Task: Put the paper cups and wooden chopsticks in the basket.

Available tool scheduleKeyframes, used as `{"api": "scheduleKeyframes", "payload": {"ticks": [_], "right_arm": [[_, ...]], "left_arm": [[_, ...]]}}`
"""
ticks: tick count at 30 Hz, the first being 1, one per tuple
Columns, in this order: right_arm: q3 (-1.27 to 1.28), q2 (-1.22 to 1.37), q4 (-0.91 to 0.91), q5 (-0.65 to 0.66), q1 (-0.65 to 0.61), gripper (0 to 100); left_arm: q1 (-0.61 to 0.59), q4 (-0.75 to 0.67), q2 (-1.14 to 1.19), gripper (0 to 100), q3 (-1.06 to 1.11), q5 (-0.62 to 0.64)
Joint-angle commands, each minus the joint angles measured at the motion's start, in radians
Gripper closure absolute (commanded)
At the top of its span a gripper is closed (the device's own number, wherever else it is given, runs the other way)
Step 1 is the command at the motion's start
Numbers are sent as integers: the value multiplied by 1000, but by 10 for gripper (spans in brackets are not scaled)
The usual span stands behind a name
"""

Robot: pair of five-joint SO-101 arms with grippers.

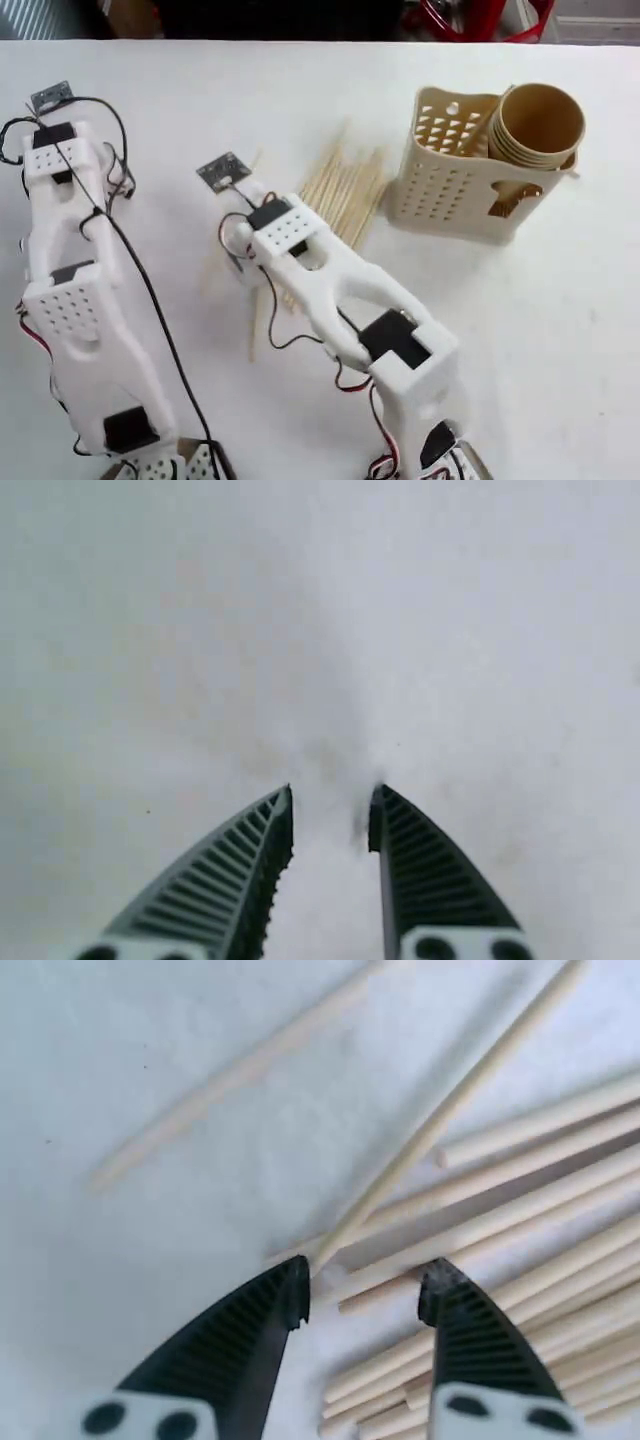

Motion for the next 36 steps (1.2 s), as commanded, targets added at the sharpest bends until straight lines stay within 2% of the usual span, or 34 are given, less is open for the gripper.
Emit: {"api": "scheduleKeyframes", "payload": {"ticks": [1,4,7,10,18,23,27,32,36], "right_arm": [[-14,45,-10,-5,1,874],[-9,45,-8,-6,22,988],[-8,45,8,-31,64,961],[-12,44,38,-101,116,981],[11,-102,56,-103,142,981],[130,-367,50,-103,183,981],[213,-697,48,-100,285,981],[296,-1093,-41,46,403,981],[301,-1257,-96,107,558,981]], "left_arm": [[-4,-12,-7,857,-2,9],[-4,-12,-7,857,-2,9],[-4,-12,-7,857,-2,9],[-4,-12,-7,857,-2,9],[-4,-12,-7,857,-2,9],[-2,-12,-7,857,-2,9],[5,-12,-7,857,-2,8],[7,-12,-7,857,0,8],[7,-12,-7,857,0,8]]}}
